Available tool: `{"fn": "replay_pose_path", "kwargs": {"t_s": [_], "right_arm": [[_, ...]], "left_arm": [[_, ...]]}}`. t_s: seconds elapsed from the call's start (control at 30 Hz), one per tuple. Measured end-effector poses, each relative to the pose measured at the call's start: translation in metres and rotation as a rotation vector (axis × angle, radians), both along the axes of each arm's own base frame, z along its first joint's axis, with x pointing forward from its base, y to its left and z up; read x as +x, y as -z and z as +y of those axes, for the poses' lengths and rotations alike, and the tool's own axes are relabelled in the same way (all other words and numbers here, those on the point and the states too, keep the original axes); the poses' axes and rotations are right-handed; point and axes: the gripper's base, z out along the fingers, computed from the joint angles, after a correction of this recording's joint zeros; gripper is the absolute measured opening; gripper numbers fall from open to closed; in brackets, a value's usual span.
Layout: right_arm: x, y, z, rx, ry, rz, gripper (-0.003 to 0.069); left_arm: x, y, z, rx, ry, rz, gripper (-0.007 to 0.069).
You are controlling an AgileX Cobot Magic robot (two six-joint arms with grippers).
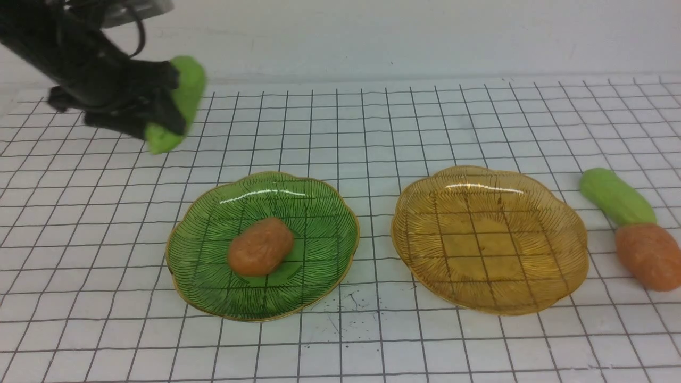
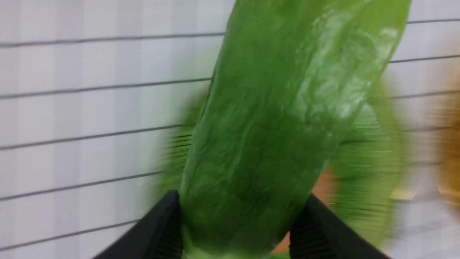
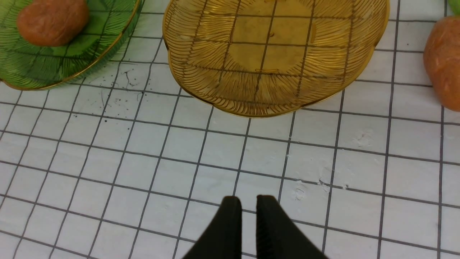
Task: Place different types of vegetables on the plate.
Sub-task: 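Move the green vegetable from the table onto the right plate, then pick up the potato from the right side of the table and place it in a plate with the right gripper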
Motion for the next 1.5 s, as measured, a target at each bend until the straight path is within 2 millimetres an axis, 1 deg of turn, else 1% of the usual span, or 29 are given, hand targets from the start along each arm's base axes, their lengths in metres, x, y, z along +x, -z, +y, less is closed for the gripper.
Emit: {"fn": "replay_pose_path", "kwargs": {"t_s": [0.07,0.1,0.13,0.17,0.2,0.27,0.3,0.33,0.37,0.4,0.5,0.53,0.6,0.63,0.73,0.77,0.8,0.93,1.0,1.07,1.1,1.17,1.23,1.27,1.33,1.37,1.43,1.47,1.5], "right_arm": [[0.0,0.0,0.0,0.0,0.0,-0.001,0.0052],[0.0,0.0,0.0,0.0,0.0,-0.001,0.0052],[0.0,0.0,0.0,0.001,0.001,-0.001,0.0052],[0.0,0.0,0.0,0.002,0.003,0.0,0.0052],[0.0,0.0,0.0,0.004,0.004,0.001,0.0052],[0.0,0.0,0.0,0.007,0.008,0.002,0.0052],[0.0,0.0,0.0,0.01,0.011,0.003,0.0052],[0.0,0.0,0.0,0.013,0.015,0.005,0.0052],[0.0,0.0,0.0,0.013,0.015,0.005,0.0052],[0.0,0.0,0.0,0.017,0.018,0.008,0.0052],[-0.001,0.001,0.0,0.017,0.016,0.018,0.0052],[-0.001,0.001,0.0,0.017,0.015,0.02,0.0052],[-0.002,0.002,0.0,0.016,0.01,0.035,0.0052],[-0.002,0.002,0.001,0.016,0.009,0.038,0.0052],[-0.002,0.002,0.001,0.016,0.009,0.038,0.0052],[-0.002,0.002,0.001,0.016,0.008,0.039,0.0052],[-0.002,0.002,0.001,0.016,0.008,0.039,0.0052],[-0.002,0.002,0.0,0.01,0.012,0.04,0.0052],[-0.002,0.002,-0.002,0.002,0.032,0.038,0.0055],[0.0,0.002,-0.004,-0.004,0.064,0.032,0.0056],[0.002,0.002,-0.007,-0.019,0.099,0.022,0.0059],[0.01,0.005,-0.014,-0.072,0.162,0.023,0.0063],[0.023,0.012,-0.023,-0.152,0.21,0.061,0.0064],[0.027,0.014,-0.025,-0.171,0.225,0.079,0.0064],[0.042,0.025,-0.03,-0.231,0.253,0.144,0.0064],[0.049,0.03,-0.032,-0.251,0.264,0.173,0.0064],[0.066,0.044,-0.036,-0.289,0.277,0.244,0.0064],[0.072,0.049,-0.037,-0.298,0.284,0.277,0.0064],[0.079,0.054,-0.038,-0.31,0.284,0.303,0.0064]], "left_arm": [[-0.002,0.005,-0.053,-0.081,0.117,0.028,0.0342],[-0.003,0.008,-0.066,-0.09,0.147,0.035,0.0342],[-0.004,0.013,-0.088,-0.1,0.196,0.051,0.0342],[-0.006,0.019,-0.11,-0.103,0.244,0.068,0.0342],[-0.009,0.029,-0.141,-0.104,0.305,0.092,0.0342],[-0.013,0.043,-0.174,-0.102,0.365,0.123,0.0342],[-0.015,0.051,-0.198,-0.099,0.412,0.131,0.0342],[-0.016,0.057,-0.213,-0.096,0.439,0.135,0.0342],[-0.017,0.061,-0.22,-0.093,0.453,0.136,0.0342],[-0.019,0.07,-0.24,-0.082,0.489,0.133,0.0342],[-0.019,0.093,-0.277,-0.039,0.553,0.105,0.0342],[-0.019,0.098,-0.28,-0.03,0.56,0.108,0.0342],[-0.017,0.115,-0.299,0.007,0.596,0.089,0.0357],[-0.017,0.12,-0.303,0.016,0.602,0.089,0.0369],[-0.015,0.123,-0.307,0.02,0.607,0.081,0.0399],[-0.013,0.124,-0.309,0.021,0.609,0.073,0.0463],[-0.013,0.124,-0.309,0.02,0.609,0.071,0.0499],[-0.012,0.121,-0.308,0.018,0.608,0.064,0.061],[-0.012,0.12,-0.306,0.022,0.609,0.072,0.0638],[-0.011,0.116,-0.303,0.024,0.606,0.078,0.0639],[-0.009,0.109,-0.297,0.024,0.591,0.074,0.0619],[-0.005,0.09,-0.286,0.015,0.563,0.04,0.0552],[0.0,0.067,-0.27,0.002,0.532,-0.003,0.0454],[0.001,0.057,-0.263,-0.001,0.519,-0.022,0.0419],[0.004,0.038,-0.247,-0.007,0.497,-0.062,0.0301],[0.006,0.026,-0.236,-0.01,0.481,-0.087,0.026],[0.006,0.01,-0.218,-0.001,0.464,-0.121,0.012],[0.006,0.004,-0.211,0.004,0.456,-0.133,0.0087],[0.005,-0.006,-0.198,0.017,0.44,-0.153,0.0048]]}}
